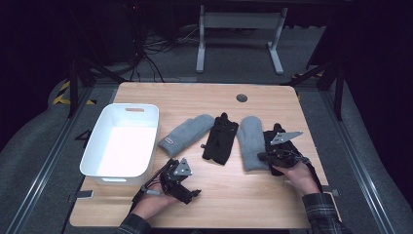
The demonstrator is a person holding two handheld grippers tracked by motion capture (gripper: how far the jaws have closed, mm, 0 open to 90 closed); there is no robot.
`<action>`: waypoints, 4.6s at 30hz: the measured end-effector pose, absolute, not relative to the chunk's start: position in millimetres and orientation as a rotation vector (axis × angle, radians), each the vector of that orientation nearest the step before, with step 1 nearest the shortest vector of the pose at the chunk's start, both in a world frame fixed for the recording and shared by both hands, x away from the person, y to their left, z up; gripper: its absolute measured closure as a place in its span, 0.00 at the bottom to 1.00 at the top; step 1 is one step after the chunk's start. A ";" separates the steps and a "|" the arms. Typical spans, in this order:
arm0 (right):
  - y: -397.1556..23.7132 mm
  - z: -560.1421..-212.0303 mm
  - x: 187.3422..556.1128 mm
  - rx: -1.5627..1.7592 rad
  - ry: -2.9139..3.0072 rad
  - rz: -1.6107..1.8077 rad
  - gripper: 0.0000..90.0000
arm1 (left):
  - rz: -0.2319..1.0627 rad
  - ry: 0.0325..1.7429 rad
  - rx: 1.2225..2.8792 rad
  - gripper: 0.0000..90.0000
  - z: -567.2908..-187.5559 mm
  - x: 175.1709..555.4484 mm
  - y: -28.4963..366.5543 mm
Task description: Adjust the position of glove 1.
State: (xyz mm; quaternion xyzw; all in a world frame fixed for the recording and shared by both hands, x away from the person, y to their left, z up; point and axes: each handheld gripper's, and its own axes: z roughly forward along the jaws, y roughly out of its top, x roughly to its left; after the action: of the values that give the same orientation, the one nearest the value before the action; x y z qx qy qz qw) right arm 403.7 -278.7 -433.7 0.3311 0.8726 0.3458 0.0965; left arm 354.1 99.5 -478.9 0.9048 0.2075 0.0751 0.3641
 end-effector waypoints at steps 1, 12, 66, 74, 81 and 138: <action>-277.2 -433.8 403.0 0.973 2.592 1.026 1.00 | 0.193 0.534 2.328 0.00 -479.0 354.0 99.5; -258.3 -433.0 395.1 0.883 2.655 1.043 1.00 | 0.194 0.533 2.329 0.00 -478.9 354.1 99.5; -336.0 -429.9 344.8 1.094 2.564 1.056 1.00 | 0.192 0.538 2.330 0.00 -478.9 353.2 99.3; -336.1 -436.9 322.1 1.100 2.600 1.023 1.00 | 0.193 0.542 2.329 0.00 -478.8 352.8 99.2; -345.4 -444.3 310.0 1.134 2.614 0.898 1.00 | 0.193 0.543 2.325 0.00 -479.1 352.6 98.7; -261.8 -447.5 341.0 0.764 2.739 0.952 1.00 | 0.182 0.569 2.351 0.05 -474.4 351.9 94.7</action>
State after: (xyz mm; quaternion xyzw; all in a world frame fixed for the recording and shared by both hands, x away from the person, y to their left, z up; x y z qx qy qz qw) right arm 341.0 -261.8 -447.5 0.2540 0.9112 0.3165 0.0713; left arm 351.9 94.7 -474.4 0.9077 0.2195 0.0705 0.3505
